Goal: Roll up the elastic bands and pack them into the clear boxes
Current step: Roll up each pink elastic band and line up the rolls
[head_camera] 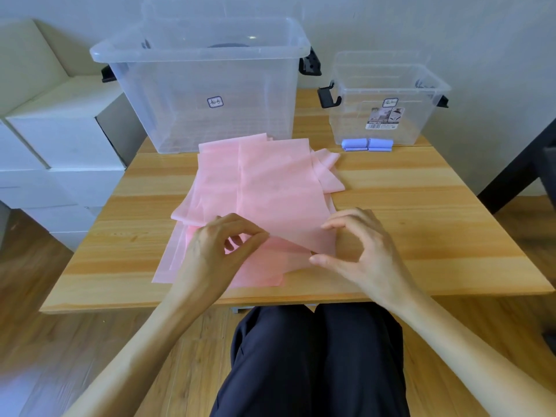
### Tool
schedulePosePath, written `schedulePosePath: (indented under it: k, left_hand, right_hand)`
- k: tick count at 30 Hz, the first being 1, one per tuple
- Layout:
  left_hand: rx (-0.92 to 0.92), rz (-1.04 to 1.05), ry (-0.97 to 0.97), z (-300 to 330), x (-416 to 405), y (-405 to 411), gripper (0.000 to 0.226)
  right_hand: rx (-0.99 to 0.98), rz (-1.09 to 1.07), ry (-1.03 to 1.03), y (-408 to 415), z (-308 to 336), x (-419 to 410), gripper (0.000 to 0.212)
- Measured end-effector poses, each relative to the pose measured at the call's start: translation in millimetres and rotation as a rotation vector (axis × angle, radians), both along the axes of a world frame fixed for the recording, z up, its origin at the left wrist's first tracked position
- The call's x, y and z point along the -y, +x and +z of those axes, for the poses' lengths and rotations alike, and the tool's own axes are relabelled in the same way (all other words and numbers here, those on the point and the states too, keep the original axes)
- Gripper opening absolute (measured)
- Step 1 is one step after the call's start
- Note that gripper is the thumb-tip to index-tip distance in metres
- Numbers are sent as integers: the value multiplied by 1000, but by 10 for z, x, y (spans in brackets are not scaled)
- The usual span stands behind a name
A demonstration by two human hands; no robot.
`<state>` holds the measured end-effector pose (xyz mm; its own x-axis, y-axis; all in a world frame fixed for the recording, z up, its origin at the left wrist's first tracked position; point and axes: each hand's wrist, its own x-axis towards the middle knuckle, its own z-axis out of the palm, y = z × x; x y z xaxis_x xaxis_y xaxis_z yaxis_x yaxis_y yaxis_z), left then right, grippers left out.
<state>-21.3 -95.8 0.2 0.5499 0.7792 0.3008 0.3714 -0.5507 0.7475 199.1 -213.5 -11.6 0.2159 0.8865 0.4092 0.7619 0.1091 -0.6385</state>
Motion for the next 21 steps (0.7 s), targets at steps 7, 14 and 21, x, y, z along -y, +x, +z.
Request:
schedulePosePath:
  k: [7, 14, 21]
  left_hand:
    - [27, 20, -108, -43, 183, -39, 9]
    - [58, 80, -200, -94, 263, -91, 14]
    - [25, 72, -194, -180, 338, -96, 11]
  right_hand:
    - [290, -86, 143, -119, -251, -57, 14]
    - [365, -118, 113, -38, -282, 74, 29]
    - [282, 1, 86, 42, -274, 194, 19]
